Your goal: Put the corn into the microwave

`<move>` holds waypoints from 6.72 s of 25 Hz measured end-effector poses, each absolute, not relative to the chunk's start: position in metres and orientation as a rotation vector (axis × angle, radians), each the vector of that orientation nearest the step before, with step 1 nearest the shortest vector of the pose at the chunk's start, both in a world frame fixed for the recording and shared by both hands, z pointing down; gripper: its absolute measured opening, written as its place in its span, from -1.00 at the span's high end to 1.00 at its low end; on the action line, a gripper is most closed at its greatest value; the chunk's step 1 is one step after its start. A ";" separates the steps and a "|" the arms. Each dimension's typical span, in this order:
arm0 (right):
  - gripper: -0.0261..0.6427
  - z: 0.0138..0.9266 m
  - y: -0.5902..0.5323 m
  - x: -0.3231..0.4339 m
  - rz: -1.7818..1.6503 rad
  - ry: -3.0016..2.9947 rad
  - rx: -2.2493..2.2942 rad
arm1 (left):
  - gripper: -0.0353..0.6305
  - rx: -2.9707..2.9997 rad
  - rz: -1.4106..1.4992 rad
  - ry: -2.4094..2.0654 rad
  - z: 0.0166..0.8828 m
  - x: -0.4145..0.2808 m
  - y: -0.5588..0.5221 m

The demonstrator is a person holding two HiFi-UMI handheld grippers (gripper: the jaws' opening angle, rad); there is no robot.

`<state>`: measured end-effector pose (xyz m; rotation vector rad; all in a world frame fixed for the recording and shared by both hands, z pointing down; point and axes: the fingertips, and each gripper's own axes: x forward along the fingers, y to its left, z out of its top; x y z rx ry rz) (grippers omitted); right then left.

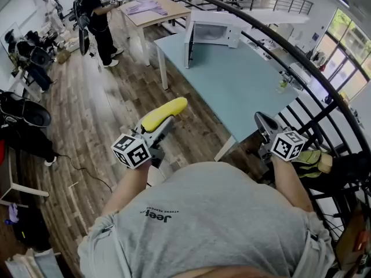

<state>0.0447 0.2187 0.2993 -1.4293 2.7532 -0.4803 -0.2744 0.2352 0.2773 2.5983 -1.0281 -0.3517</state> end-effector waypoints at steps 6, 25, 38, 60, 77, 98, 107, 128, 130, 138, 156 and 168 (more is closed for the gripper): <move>0.87 0.294 0.210 0.008 -0.462 2.731 -1.437 | 0.12 2.606 -0.349 -0.996 0.280 -0.310 0.221; 0.87 0.308 0.179 -0.013 -0.518 2.716 -1.532 | 0.12 2.572 -0.348 -0.882 0.304 -0.329 0.168; 0.87 0.336 0.087 0.093 -0.583 2.755 -1.303 | 0.12 2.519 -0.362 -0.999 0.302 -0.202 0.116; 0.87 0.349 -0.045 0.248 -0.612 2.821 -0.957 | 0.12 2.484 -0.265 -1.202 0.286 -0.001 0.033; 0.87 0.372 -0.127 0.248 -0.648 2.822 -1.029 | 0.12 2.476 -0.176 -1.092 0.313 0.018 -0.083; 0.87 0.451 -0.413 0.163 -0.622 2.933 -1.203 | 0.12 2.439 -0.211 -1.114 0.440 0.001 -0.431; 0.87 0.511 -0.513 0.122 -0.588 2.980 -1.232 | 0.12 2.419 -0.150 -1.381 0.521 -0.019 -0.561; 0.87 0.606 -0.587 0.083 -0.596 3.038 -1.132 | 0.12 2.435 0.064 -1.686 0.592 -0.046 -0.703; 0.87 0.608 -0.590 0.080 -0.587 3.043 -1.122 | 0.12 2.431 0.085 -1.704 0.595 -0.048 -0.710; 0.87 0.610 -0.616 0.066 -0.529 3.026 -1.163 | 0.12 2.423 0.163 -1.750 0.609 -0.055 -0.725; 0.87 0.623 -0.617 0.063 -0.546 3.013 -1.157 | 0.12 2.335 0.399 -1.800 0.622 -0.053 -0.741; 0.87 0.626 -0.606 0.072 -0.562 3.008 -1.151 | 0.08 2.295 0.602 -1.801 0.636 -0.047 -0.745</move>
